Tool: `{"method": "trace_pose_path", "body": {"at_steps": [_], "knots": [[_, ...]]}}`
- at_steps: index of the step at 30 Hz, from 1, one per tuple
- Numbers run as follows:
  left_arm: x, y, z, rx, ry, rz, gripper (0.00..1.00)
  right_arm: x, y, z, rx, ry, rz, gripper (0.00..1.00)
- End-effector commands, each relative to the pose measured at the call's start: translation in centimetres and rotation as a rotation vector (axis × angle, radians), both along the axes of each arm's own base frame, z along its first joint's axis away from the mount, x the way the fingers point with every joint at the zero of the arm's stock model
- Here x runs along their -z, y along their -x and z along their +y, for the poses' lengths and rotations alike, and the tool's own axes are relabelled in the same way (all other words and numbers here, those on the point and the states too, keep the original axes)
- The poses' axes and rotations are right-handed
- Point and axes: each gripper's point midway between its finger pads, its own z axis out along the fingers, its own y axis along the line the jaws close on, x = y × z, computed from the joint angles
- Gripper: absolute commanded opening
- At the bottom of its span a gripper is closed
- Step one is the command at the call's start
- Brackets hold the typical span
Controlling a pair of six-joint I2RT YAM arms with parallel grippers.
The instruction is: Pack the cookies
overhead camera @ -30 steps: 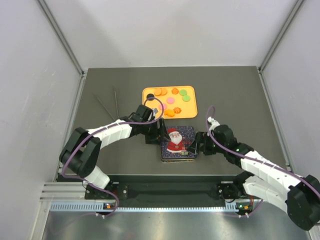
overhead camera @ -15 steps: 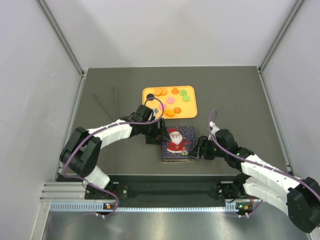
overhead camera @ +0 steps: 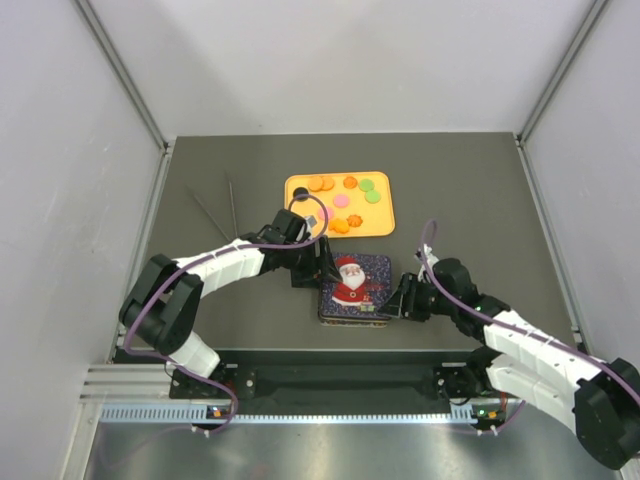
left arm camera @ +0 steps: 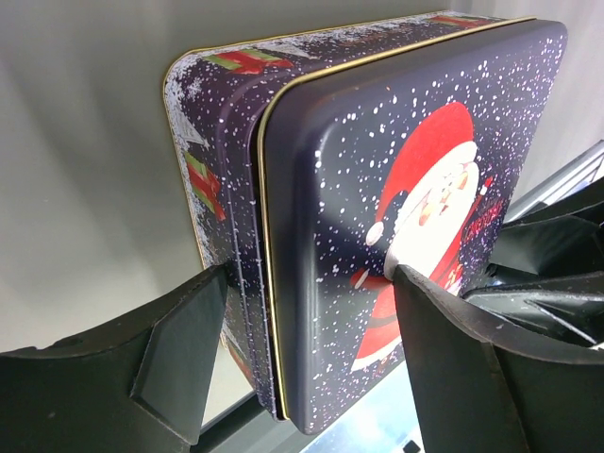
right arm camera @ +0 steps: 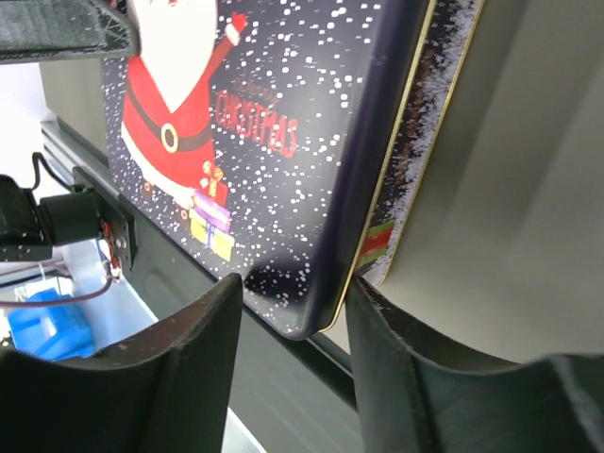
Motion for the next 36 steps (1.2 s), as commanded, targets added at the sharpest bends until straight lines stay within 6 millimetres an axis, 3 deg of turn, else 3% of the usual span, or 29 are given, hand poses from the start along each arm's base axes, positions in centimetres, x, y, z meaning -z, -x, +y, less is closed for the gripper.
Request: {"method": "trace_pose_path", "body": {"at_steps": [1, 11, 36], "knots": [[-0.3, 0.0, -0.6, 0.022, 0.009, -0.033, 0.75, -3.3, -1.0, 1.3, -0.037, -0.099, -0.104, 0.48], [-0.3, 0.0, -0.7, 0.023, 0.01, -0.035, 0.75, -3.6, -2.2, 0.3, -0.02, 0.008, -0.143, 0.59], [0.2, 0.5, -1.3, 0.03, 0.017, -0.023, 0.74, -3.4, -3.0, 0.5, -0.048, 0.095, -0.16, 0.59]]}}
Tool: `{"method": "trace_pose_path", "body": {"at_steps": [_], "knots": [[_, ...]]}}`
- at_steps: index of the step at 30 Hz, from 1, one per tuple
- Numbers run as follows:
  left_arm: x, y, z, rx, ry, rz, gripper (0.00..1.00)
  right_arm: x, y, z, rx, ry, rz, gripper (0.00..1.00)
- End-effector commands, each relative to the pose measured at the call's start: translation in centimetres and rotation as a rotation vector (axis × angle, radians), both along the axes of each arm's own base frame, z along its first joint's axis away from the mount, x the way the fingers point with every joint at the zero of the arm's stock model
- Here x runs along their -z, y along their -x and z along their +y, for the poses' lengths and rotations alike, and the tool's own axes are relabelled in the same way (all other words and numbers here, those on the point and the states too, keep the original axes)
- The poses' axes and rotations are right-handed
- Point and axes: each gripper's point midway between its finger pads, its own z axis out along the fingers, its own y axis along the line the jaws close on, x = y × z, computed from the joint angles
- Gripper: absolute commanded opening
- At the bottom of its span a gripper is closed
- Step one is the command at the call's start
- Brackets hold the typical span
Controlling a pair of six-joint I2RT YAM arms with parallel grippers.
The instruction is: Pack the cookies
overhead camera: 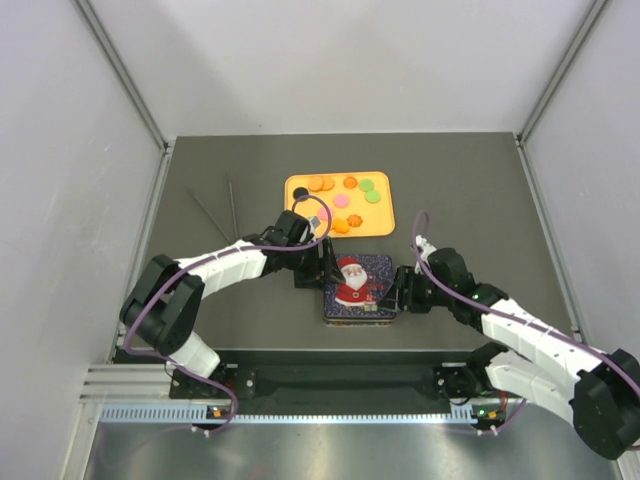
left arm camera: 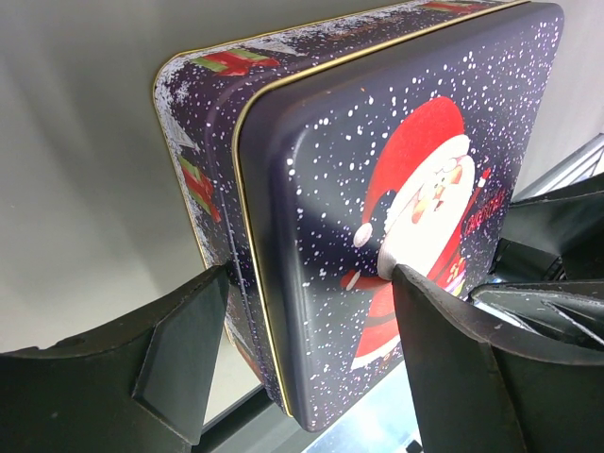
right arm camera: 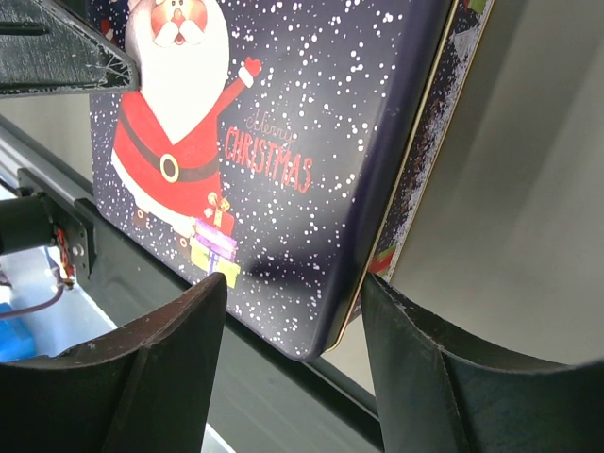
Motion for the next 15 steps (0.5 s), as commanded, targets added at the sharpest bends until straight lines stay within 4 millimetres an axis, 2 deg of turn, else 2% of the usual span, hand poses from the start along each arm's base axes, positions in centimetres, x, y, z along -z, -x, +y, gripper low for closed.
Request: {"method": "trace_pose_path", "body": {"at_steps": [1, 15], "knots": [[0.36, 0.18, -0.53, 0.014, 0.009, -0.011, 0.74, -2.67, -1.57, 1.15, -0.021, -0.028, -0.097, 0.59], [0.7, 0.41, -0.68, 0.014, 0.01, -0.002, 0.73, -2.57, -1.54, 1.56, -0.029, 0.017, -0.106, 0.61]]}}
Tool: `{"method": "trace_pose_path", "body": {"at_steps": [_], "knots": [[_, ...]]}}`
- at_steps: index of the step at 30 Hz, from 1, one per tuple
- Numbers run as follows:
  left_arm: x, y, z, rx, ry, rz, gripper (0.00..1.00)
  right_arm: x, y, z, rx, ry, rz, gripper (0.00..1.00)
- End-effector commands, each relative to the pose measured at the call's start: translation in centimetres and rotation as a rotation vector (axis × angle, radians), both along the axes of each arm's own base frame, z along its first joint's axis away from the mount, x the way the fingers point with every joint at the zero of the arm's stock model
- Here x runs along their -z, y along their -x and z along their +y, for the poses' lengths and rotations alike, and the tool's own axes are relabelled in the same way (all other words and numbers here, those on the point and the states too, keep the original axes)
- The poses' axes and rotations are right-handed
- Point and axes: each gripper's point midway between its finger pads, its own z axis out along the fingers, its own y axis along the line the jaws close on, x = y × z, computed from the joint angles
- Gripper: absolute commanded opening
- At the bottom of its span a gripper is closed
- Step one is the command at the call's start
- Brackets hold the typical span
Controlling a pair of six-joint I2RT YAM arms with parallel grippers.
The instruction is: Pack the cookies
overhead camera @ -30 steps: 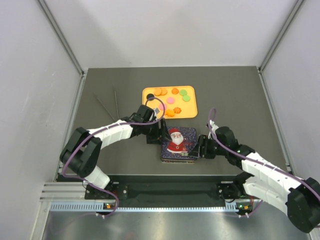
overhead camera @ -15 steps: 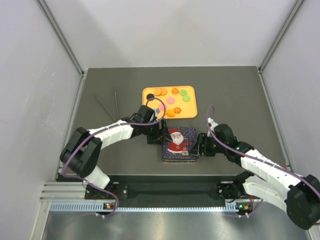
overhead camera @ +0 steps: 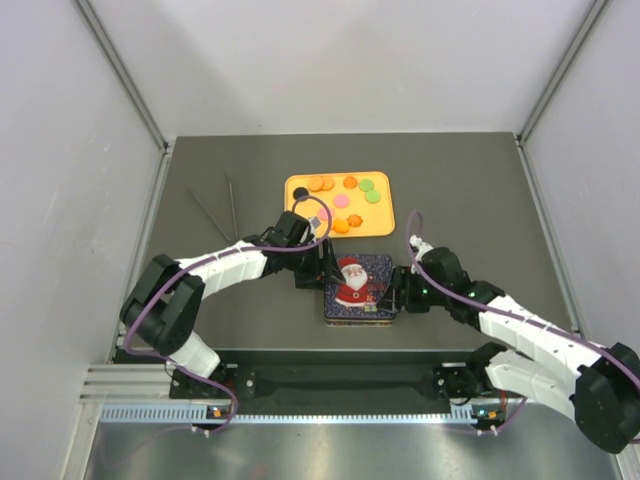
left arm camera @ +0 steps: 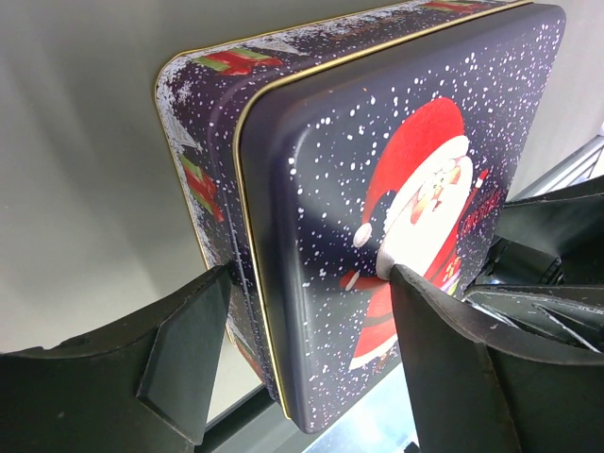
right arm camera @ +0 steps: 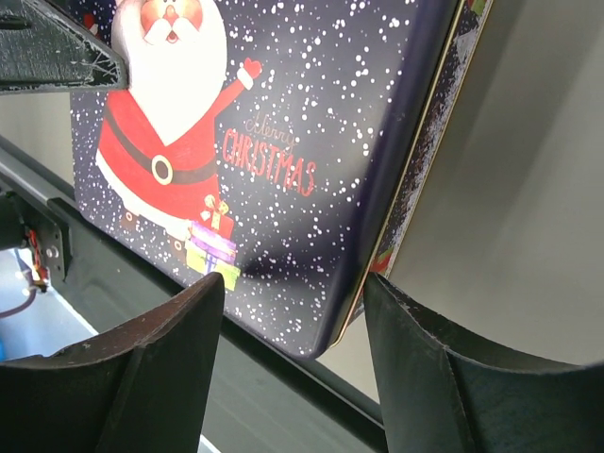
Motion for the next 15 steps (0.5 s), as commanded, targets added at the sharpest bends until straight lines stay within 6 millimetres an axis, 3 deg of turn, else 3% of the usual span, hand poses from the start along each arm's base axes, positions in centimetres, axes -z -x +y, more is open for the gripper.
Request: {"method": "trace_pose_path", "body": {"at_steps": [1, 15], "knots": [[0.64, 0.41, -0.51, 0.022, 0.006, -0.004, 0.72, -2.65, -1.44, 1.59, -0.024, -0.039, -0.085, 0.61], [1.5, 0.91, -0.07, 0.009, -0.002, 0.01, 0.68, -2.53, -1.65, 2.04, -0.024, -0.002, -0.091, 0.63]]}}
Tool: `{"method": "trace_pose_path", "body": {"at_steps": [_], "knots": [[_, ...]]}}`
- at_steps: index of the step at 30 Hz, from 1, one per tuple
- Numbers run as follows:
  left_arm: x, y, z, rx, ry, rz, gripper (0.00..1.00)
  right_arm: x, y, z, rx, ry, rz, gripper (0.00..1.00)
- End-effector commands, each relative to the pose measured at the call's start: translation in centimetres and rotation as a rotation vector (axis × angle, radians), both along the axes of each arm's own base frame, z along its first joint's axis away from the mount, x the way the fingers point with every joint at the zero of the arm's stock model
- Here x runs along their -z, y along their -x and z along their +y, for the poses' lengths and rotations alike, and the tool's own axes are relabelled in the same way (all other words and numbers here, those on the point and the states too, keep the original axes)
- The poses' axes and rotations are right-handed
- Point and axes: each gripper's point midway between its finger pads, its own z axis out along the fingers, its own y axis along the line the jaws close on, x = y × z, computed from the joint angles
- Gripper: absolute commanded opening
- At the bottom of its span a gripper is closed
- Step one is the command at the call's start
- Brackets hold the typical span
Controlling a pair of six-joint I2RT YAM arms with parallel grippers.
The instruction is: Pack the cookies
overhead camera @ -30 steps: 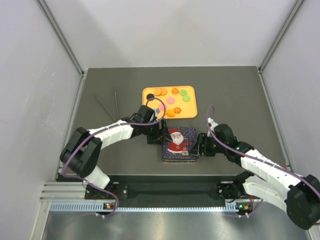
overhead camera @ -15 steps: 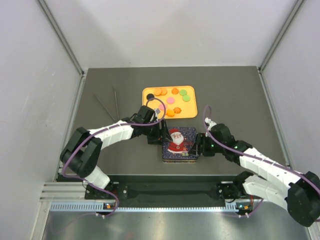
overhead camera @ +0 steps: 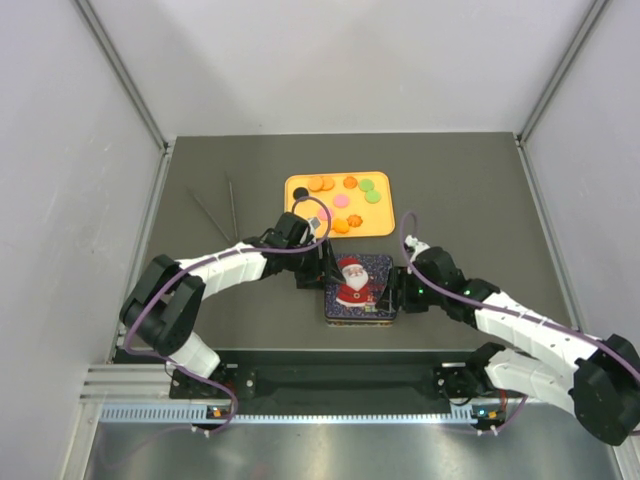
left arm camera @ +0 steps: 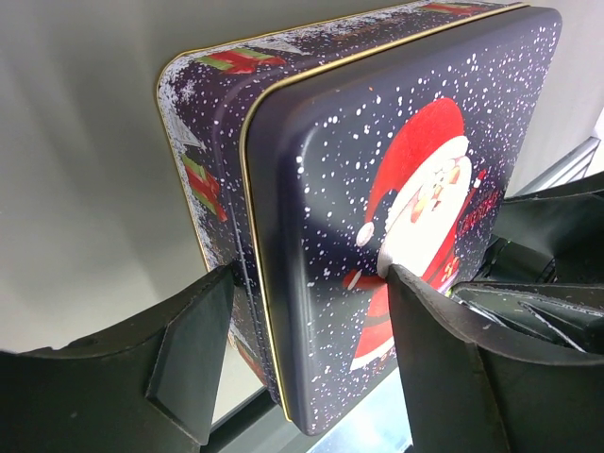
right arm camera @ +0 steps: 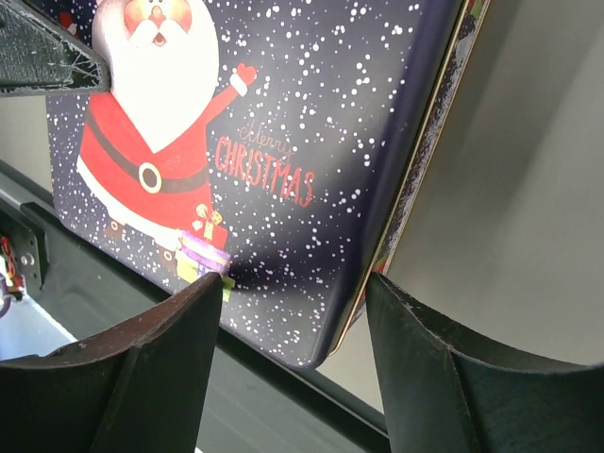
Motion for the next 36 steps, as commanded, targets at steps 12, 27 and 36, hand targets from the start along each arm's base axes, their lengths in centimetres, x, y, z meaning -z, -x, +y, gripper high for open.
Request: {"method": "trace_pose_path", "body": {"at_steps": [12, 27, 36], "knots": [[2.0, 1.4, 0.3, -0.003, -0.007, 0.033, 0.64, -3.3, -1.8, 2.2, -0.027, -0.014, -0.101, 0.64], [2.3, 1.6, 0.3, 0.0, -0.012, 0.036, 0.64, -3.5, -2.2, 1.7, -0.007, 0.026, -0.117, 0.64], [2.7, 1.7, 0.7, 0.003, -0.034, 0.043, 0.66, -4.5, -3.5, 1.0, 0.029, 0.045, -0.157, 0.76]]}}
